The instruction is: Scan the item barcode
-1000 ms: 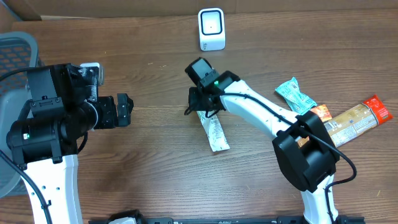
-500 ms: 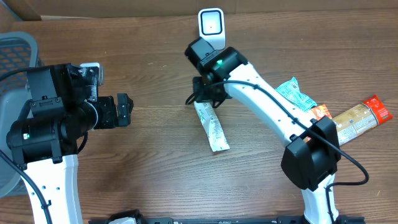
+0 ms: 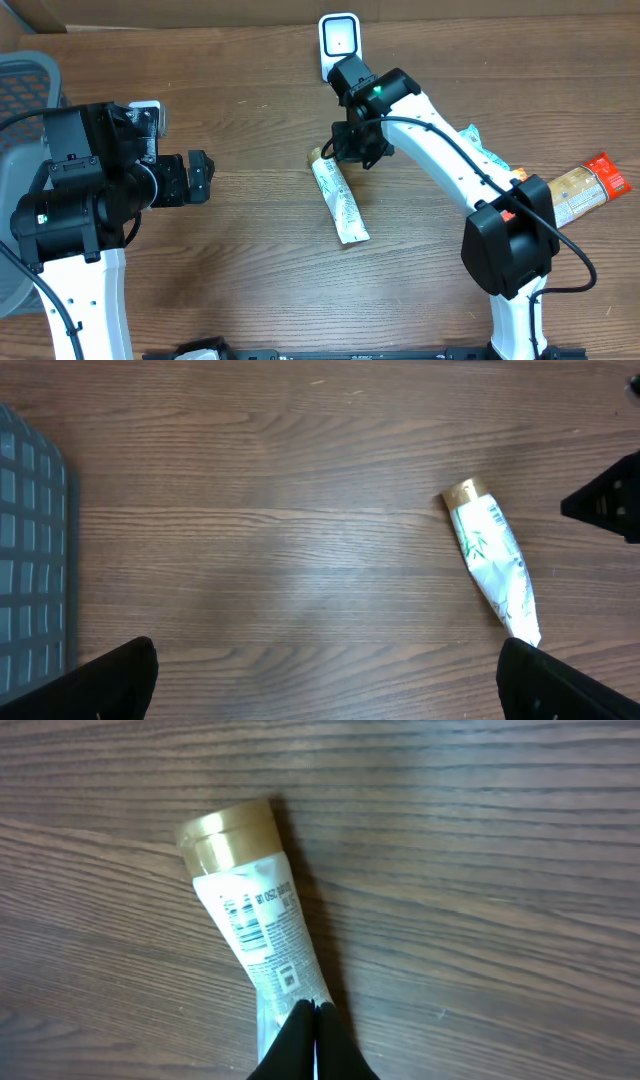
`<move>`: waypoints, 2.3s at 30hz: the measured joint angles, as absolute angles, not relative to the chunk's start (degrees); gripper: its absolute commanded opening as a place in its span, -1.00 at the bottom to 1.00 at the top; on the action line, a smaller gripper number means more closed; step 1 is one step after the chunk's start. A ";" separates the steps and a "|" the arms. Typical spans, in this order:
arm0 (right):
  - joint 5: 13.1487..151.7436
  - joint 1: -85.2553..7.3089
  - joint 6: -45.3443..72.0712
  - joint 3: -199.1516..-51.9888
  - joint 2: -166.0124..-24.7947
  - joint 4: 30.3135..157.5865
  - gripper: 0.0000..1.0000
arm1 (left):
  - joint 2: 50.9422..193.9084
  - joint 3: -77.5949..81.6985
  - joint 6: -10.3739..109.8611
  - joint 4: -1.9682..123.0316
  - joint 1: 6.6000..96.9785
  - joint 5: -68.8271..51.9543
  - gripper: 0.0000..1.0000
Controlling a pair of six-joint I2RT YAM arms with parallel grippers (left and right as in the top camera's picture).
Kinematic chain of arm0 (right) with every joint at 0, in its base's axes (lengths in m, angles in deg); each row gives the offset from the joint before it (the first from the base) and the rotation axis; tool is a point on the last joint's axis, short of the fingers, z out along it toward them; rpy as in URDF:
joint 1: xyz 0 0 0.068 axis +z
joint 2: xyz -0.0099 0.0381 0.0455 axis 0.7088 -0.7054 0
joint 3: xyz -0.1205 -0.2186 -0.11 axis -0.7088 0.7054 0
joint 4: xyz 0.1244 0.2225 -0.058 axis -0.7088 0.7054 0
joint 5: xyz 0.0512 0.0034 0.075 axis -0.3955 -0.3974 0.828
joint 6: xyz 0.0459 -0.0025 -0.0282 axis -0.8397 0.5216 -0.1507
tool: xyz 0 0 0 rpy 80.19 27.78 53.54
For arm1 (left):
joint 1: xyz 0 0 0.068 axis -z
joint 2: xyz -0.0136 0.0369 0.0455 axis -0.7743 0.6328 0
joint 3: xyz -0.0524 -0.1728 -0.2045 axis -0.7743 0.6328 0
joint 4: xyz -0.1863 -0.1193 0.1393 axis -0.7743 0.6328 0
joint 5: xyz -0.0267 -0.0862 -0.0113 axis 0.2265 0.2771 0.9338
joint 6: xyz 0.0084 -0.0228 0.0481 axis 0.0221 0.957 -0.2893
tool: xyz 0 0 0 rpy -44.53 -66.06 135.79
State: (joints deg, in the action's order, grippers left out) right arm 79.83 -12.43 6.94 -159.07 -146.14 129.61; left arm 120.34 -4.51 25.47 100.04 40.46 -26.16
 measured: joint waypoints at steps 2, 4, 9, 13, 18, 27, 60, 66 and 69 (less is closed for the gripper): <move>80.07 -12.36 7.00 -158.13 -146.14 129.00 -0.93 | 120.34 -4.51 25.47 100.04 40.46 -26.16 0.99; 80.18 -12.36 7.07 -157.51 -146.14 128.47 -0.93 | 120.34 -4.51 25.47 100.04 40.46 -26.16 0.99; 81.98 -12.30 7.20 -155.81 -146.14 126.64 -0.93 | 120.34 -4.51 25.47 100.04 40.46 -26.16 1.00; 83.68 -11.84 7.35 -152.62 -146.14 124.52 -0.93 | 120.34 -4.51 25.49 100.04 40.46 -26.16 1.00; 86.04 -11.36 7.40 -149.41 -146.14 122.09 -0.93 | 120.34 -4.51 25.47 100.04 40.46 -26.16 0.99; 87.97 -11.27 7.40 -148.71 -146.14 121.39 -0.93 | 120.34 -4.51 25.47 100.04 40.46 -26.16 0.99; 87.94 -8.76 6.65 -148.71 -146.14 120.45 -0.93 | 120.34 -4.51 25.47 100.04 40.46 -26.16 0.99; 88.07 -8.52 6.50 -148.71 -146.43 120.30 -0.93 | 120.34 -4.51 25.47 100.04 40.46 -26.16 0.99; 88.10 -7.73 6.26 -148.71 -146.56 119.84 -0.93 | 120.34 -4.51 25.47 100.04 40.46 -26.16 0.99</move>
State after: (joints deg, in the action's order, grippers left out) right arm 88.10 -7.73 6.26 -148.71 -146.56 119.84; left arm 120.34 -4.51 25.47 100.04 40.46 -26.16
